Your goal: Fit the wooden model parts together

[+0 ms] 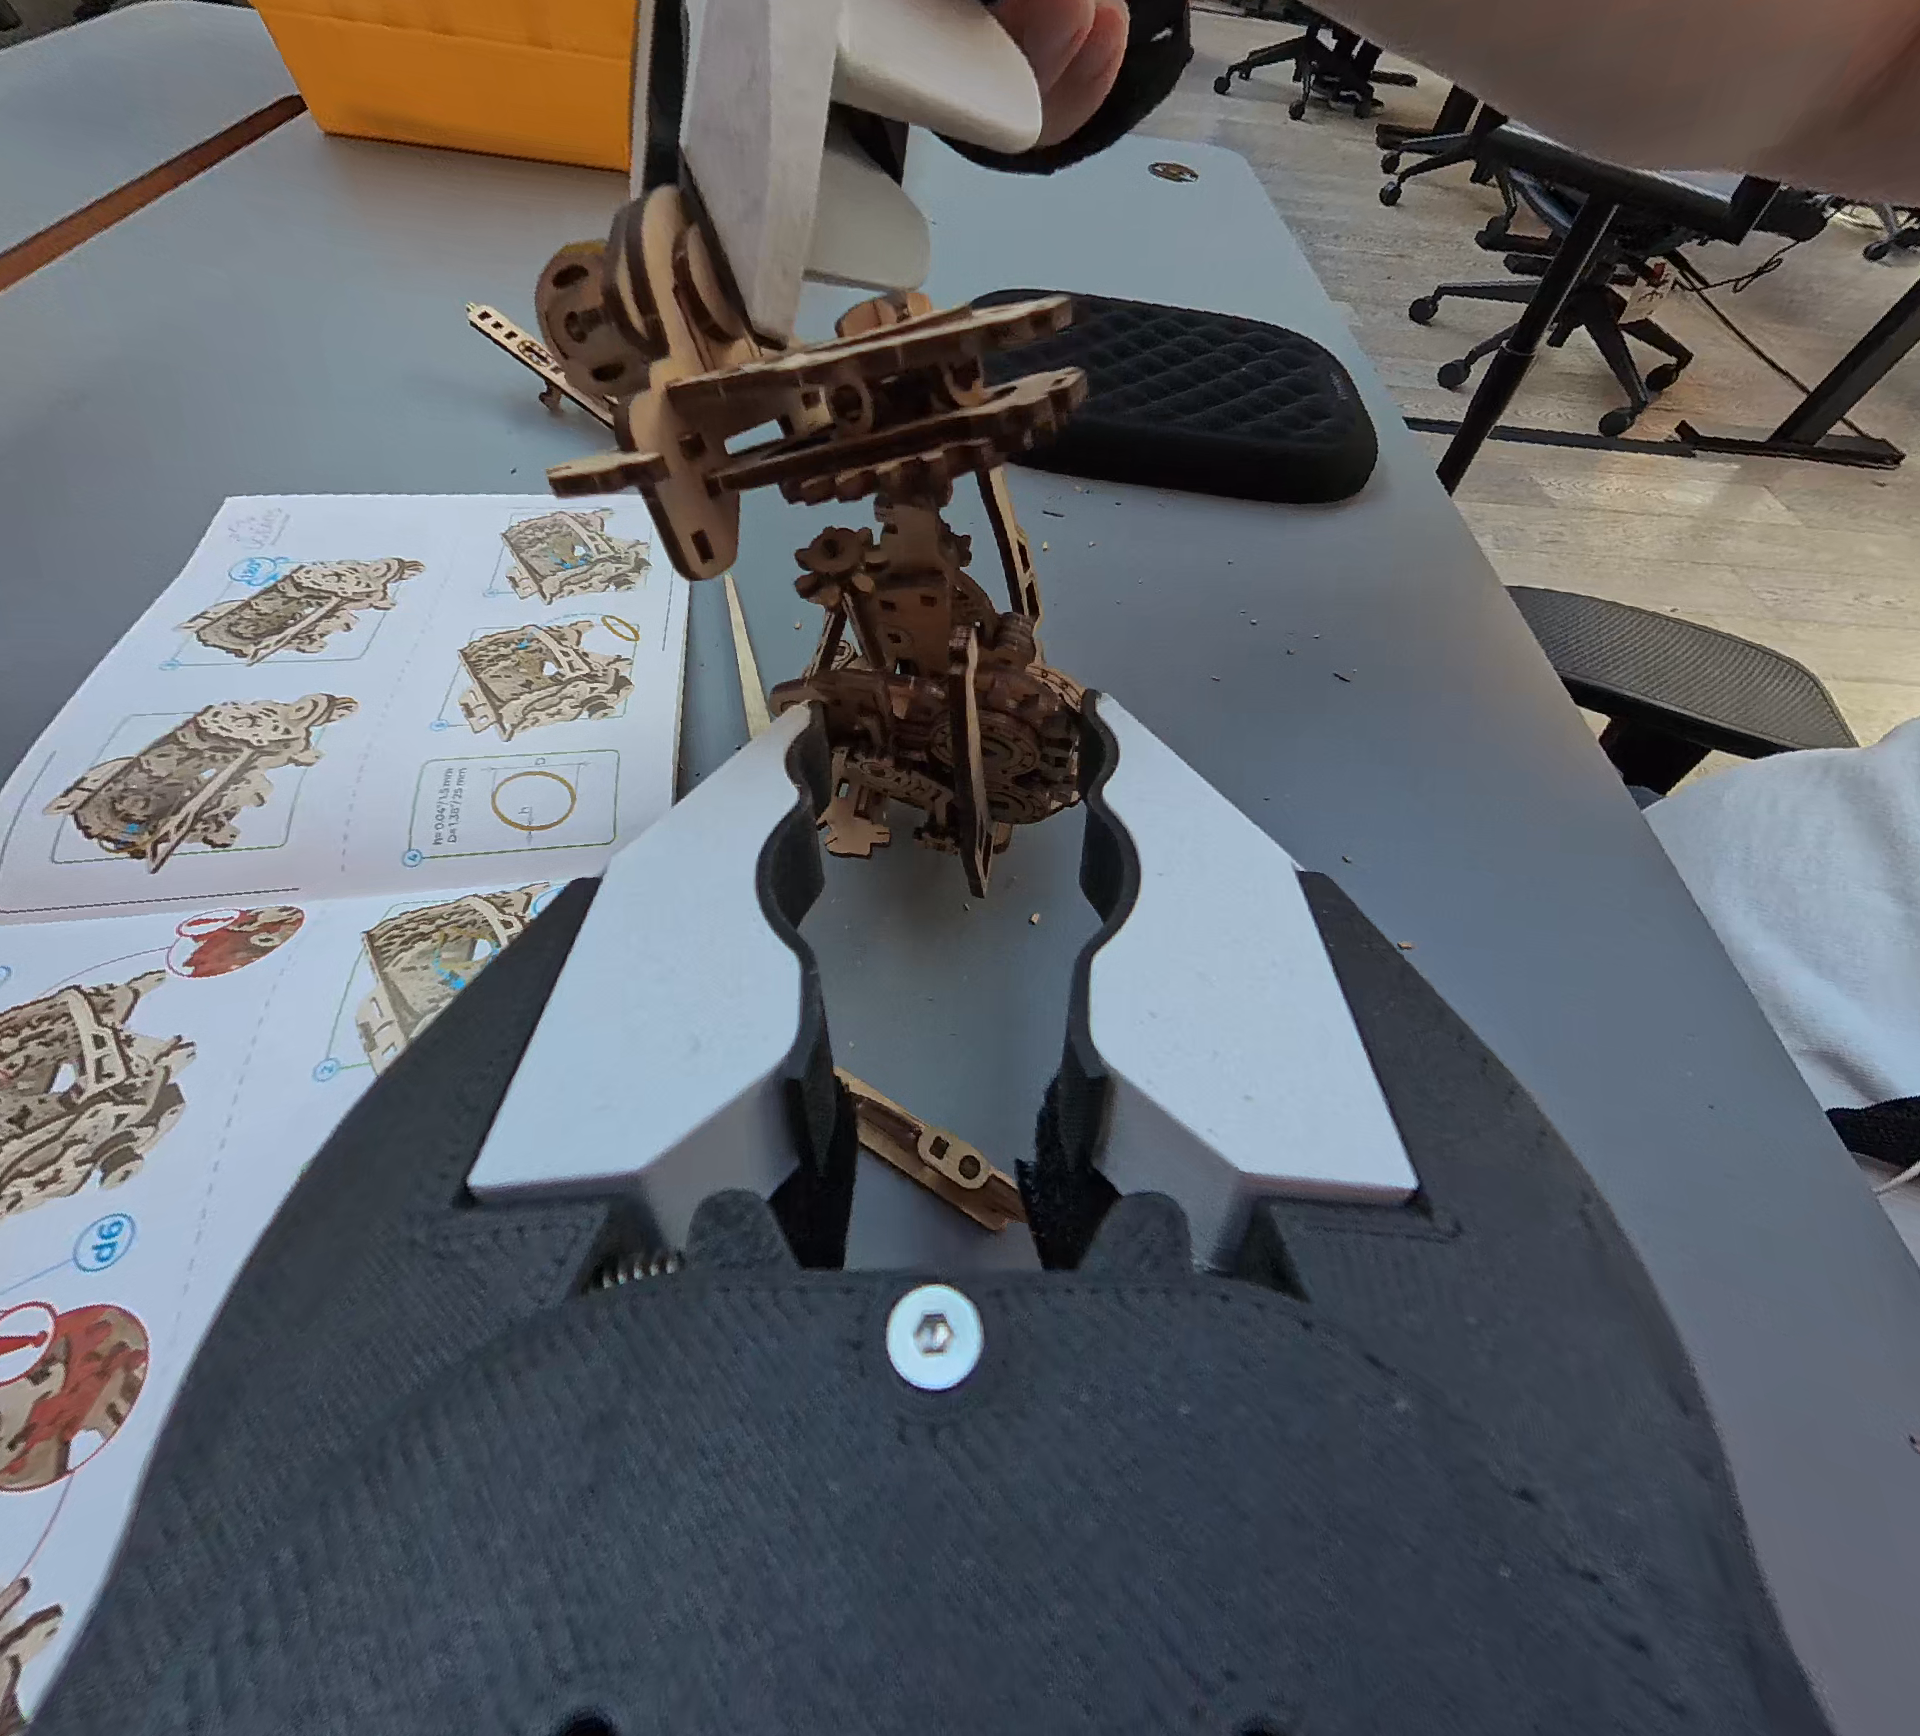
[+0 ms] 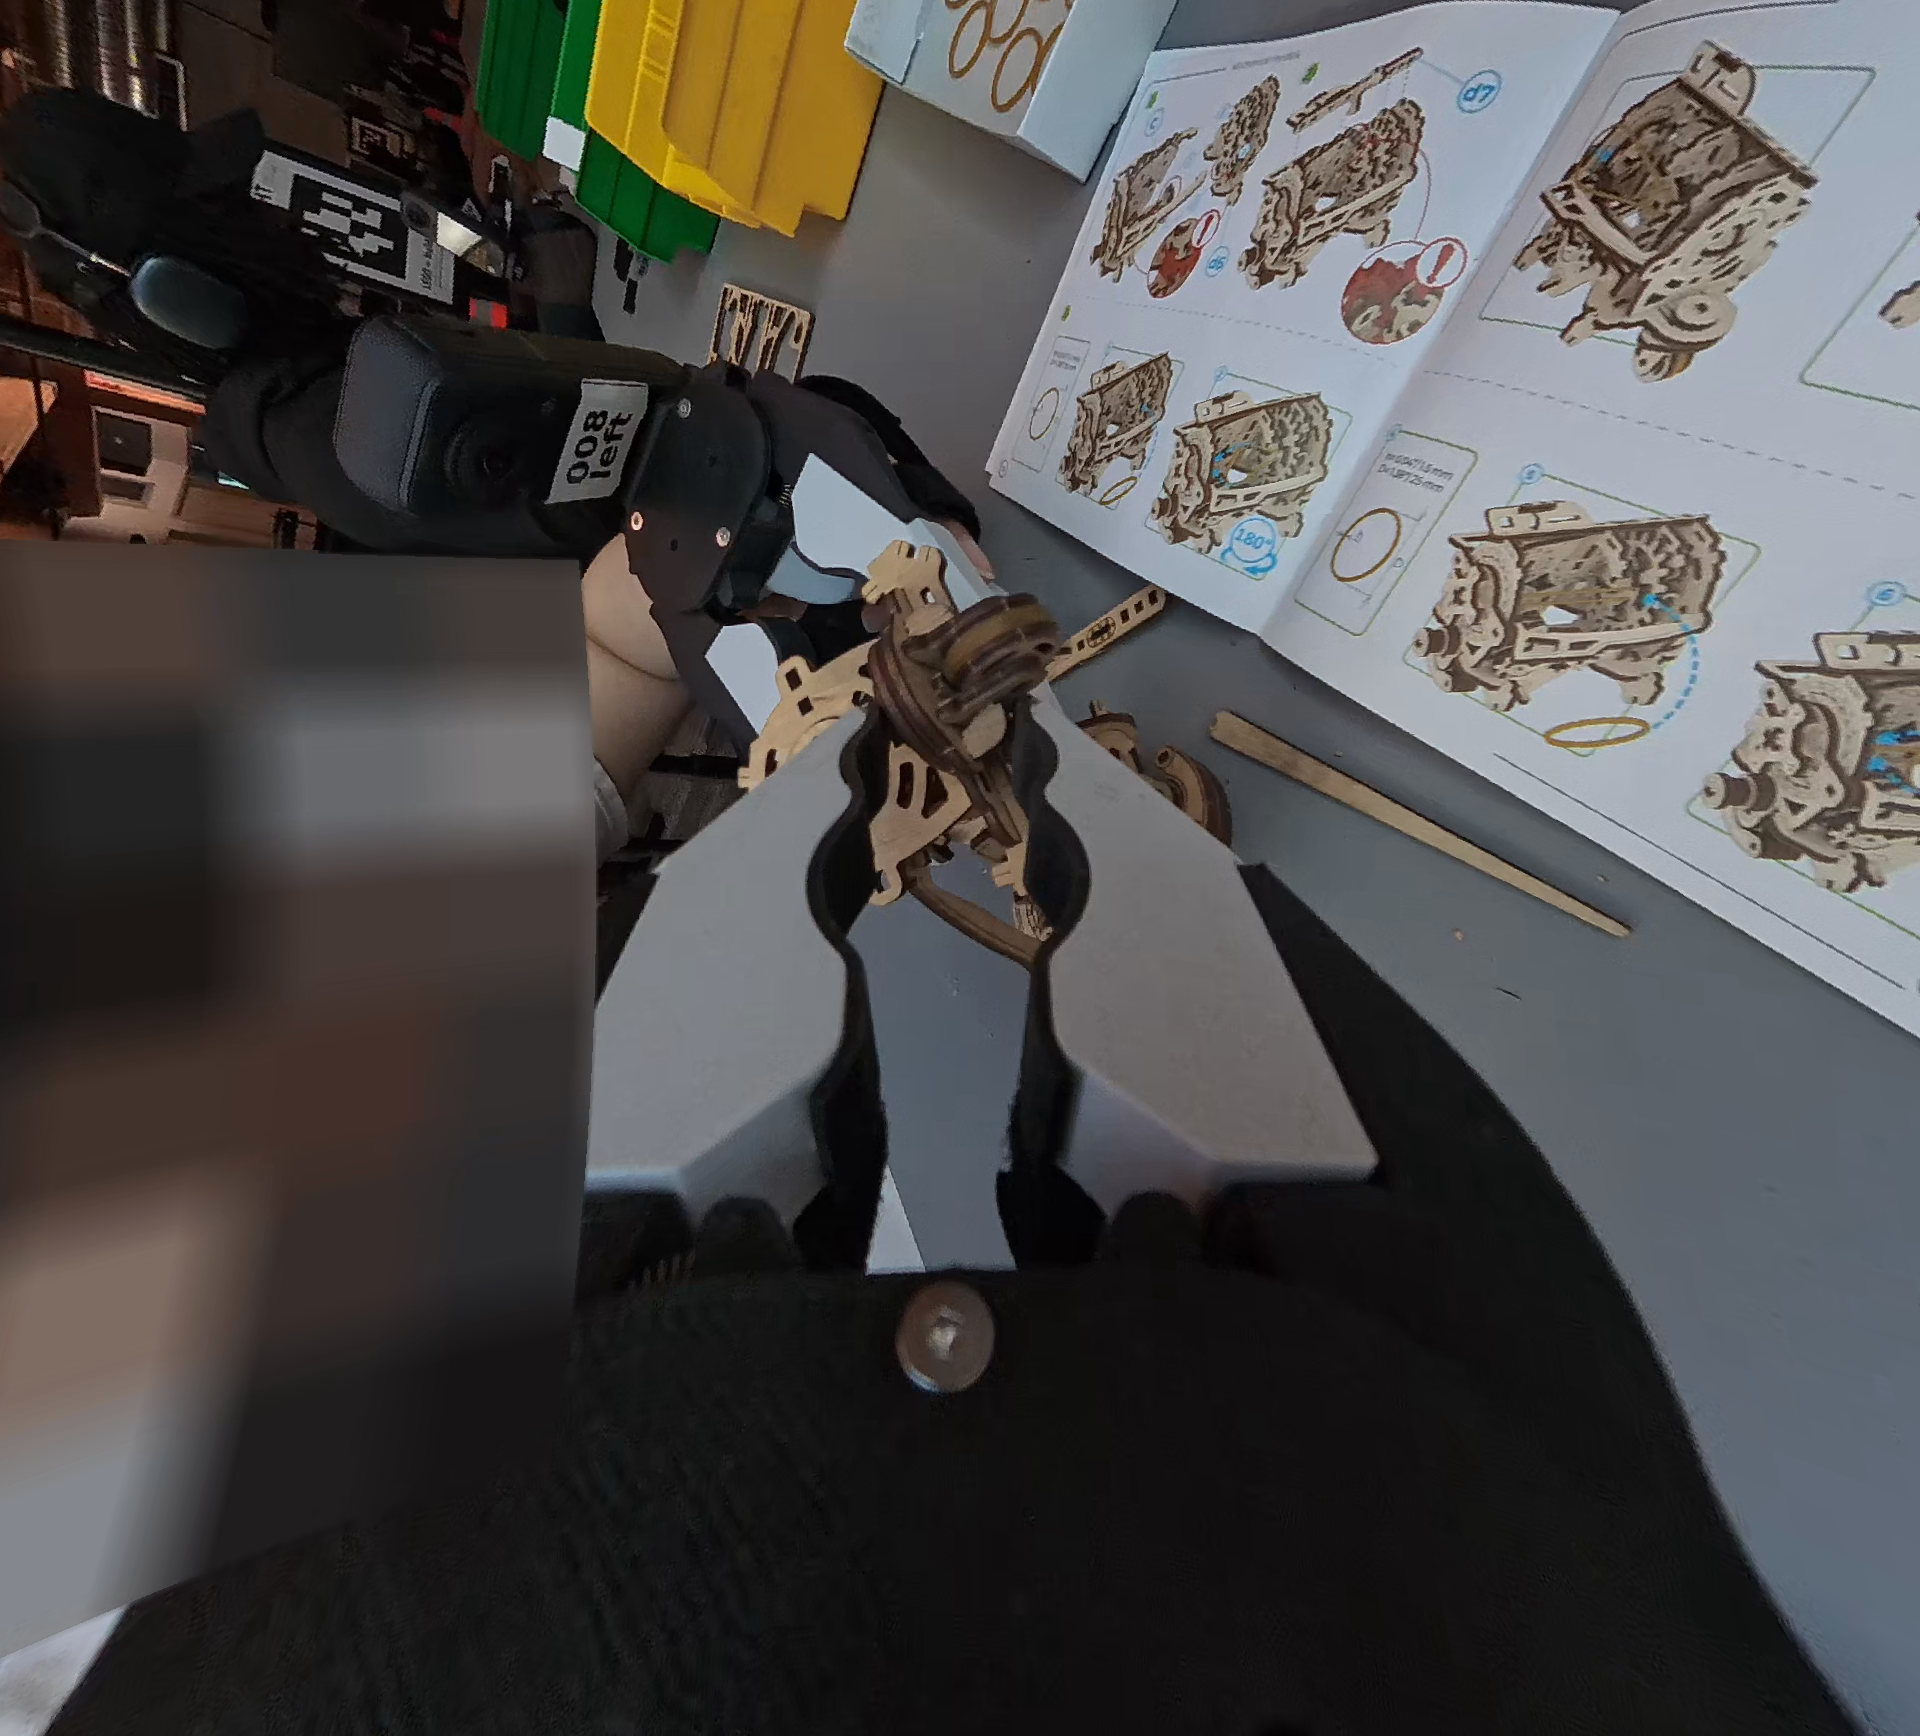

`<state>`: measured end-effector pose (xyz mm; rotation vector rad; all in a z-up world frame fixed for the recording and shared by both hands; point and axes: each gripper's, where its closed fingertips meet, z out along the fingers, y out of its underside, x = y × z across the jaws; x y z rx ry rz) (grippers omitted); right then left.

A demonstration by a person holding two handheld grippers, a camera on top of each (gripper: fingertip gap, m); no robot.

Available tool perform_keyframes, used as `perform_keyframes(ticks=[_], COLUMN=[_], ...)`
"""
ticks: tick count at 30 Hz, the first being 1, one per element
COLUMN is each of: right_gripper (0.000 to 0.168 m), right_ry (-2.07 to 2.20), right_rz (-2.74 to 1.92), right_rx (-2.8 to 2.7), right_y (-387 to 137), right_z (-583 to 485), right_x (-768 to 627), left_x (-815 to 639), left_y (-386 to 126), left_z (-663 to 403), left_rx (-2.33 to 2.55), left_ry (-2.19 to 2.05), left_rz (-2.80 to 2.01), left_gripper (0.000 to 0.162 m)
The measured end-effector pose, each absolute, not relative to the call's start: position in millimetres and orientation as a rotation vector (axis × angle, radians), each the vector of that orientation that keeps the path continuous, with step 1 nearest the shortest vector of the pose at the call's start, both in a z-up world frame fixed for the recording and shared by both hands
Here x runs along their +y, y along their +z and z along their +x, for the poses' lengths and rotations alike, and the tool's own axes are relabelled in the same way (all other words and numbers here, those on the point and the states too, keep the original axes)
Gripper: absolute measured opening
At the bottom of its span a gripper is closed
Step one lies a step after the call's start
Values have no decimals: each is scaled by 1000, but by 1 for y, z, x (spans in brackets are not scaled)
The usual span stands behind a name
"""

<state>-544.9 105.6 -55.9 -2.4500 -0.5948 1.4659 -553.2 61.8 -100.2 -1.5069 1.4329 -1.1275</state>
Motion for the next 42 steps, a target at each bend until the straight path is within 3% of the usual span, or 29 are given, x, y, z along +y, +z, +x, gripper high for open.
perform_keyframes(ticks=[13,42], right_gripper=[21,21], right_ry=[1209,1128], right_rz=[-2457,-2343], right_rx=[-774,-901], right_y=[-60,-64], right_z=[-544,-557], right_x=[92,81], left_x=[61,60], left_y=[-106,-107], left_z=[-557,-558], left_rx=[1487,1508], left_ry=[-1093,-1071], left_rz=[-1504,-1480], left_gripper=[46,45])
